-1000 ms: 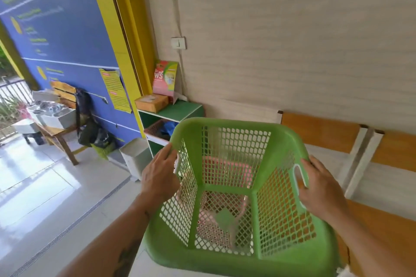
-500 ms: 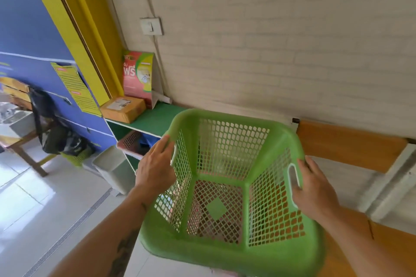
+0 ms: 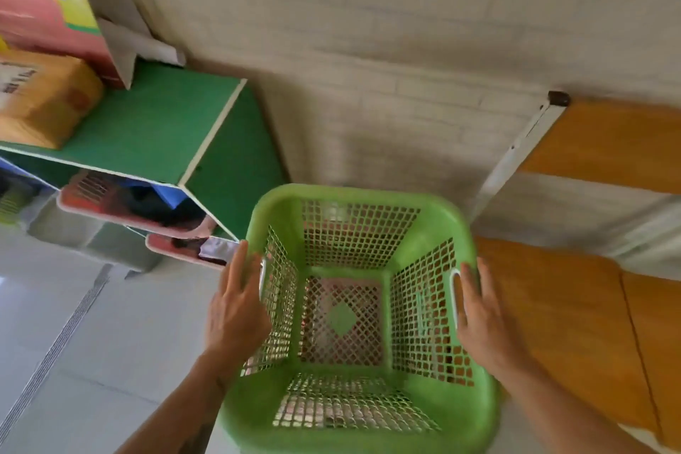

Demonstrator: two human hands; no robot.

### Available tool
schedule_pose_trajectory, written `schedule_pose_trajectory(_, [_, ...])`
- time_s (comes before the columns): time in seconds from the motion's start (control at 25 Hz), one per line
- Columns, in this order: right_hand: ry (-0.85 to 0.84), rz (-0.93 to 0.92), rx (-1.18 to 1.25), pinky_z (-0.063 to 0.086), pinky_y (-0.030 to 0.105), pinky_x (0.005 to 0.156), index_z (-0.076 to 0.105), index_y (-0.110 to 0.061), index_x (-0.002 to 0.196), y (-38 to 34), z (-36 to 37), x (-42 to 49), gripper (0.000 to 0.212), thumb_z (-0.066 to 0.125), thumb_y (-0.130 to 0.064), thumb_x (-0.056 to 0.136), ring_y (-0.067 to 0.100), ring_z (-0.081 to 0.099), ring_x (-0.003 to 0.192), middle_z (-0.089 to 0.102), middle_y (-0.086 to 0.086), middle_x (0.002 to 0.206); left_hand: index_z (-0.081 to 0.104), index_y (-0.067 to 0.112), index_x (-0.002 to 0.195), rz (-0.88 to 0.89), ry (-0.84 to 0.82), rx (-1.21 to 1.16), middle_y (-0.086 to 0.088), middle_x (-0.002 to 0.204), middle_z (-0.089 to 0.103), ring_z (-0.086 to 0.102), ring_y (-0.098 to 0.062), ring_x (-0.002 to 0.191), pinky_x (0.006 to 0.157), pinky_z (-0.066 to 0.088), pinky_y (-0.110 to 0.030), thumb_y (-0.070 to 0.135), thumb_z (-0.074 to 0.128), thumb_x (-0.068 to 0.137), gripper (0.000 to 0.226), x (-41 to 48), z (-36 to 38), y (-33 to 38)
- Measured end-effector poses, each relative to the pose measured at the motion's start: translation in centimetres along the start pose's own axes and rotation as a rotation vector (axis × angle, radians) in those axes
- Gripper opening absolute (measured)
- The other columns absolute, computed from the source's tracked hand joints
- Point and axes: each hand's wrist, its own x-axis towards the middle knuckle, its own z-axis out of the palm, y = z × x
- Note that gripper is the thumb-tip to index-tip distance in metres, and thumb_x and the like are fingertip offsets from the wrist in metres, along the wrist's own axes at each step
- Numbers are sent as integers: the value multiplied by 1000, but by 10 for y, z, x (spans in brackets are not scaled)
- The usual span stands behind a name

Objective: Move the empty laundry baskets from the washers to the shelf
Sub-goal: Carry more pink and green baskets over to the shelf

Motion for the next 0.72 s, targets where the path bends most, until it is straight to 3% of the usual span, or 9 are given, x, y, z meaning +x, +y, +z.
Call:
schedule_pose_trajectory(0.08, [-50,67,-8,60,31,70,24,-10,150,-7,42,13,99,78,-1,67,43,43,130,15,23,156,32,8,144,25,-85,-15,-15,156,24,35,-39,135,82,56,-46,-15,60,62,90,14,50,-25])
schedule_pose_trajectory(0.16, [-108,135,-32,61,33,66,16,-14,151,-15,78,31,107,78,2,66,42,37,134,8,19,158,30,5,145,46,-189,31,-15,159,17,24,-38,141,92,53,-49,-12,53,64,86,25,96,-50])
schedule_pose_trajectory(0.24, [-151,161,-46,61,35,72,13,-15,152,-21,99,42,110,77,5,65,42,33,137,5,18,159,31,4,145,62,-247,56,-16,160,12,16,-36,145,95,51,-50,-11,44,68,80,31,119,-62])
schedule_pose_trajectory(0.36, [-216,224,-99,57,30,77,9,-18,153,-26,115,49,112,78,0,66,39,25,142,-1,15,159,43,2,138,47,-249,-16,-22,151,28,29,-39,135,83,55,-47,-8,48,72,67,32,132,-60])
schedule_pose_trajectory(0.44, [-245,233,-103,56,29,77,10,-19,153,-30,111,50,110,79,-5,68,38,24,142,-4,12,160,46,3,136,51,-253,-20,-21,147,34,33,-38,133,86,54,-44,-6,52,72,65,34,133,-61])
schedule_pose_trajectory(0.52, [-257,226,-64,54,33,87,13,-21,152,-32,101,48,102,76,-9,73,36,23,143,-6,8,161,48,7,135,70,-268,-8,-18,144,39,39,-36,130,91,53,-44,3,53,76,59,39,129,-66])
schedule_pose_trajectory(0.64, [-264,242,31,39,42,108,17,-22,151,-35,76,44,85,68,-19,82,29,24,145,7,3,162,53,15,124,-16,-284,-61,-11,134,48,53,-33,114,86,55,-45,11,55,78,46,50,106,-58])
schedule_pose_trajectory(0.72, [-240,269,144,32,44,112,20,-23,150,-38,54,32,79,64,-25,85,25,29,143,21,1,159,57,18,116,-131,-325,-117,-6,123,56,56,-28,106,86,54,-42,11,56,77,40,58,85,-42])
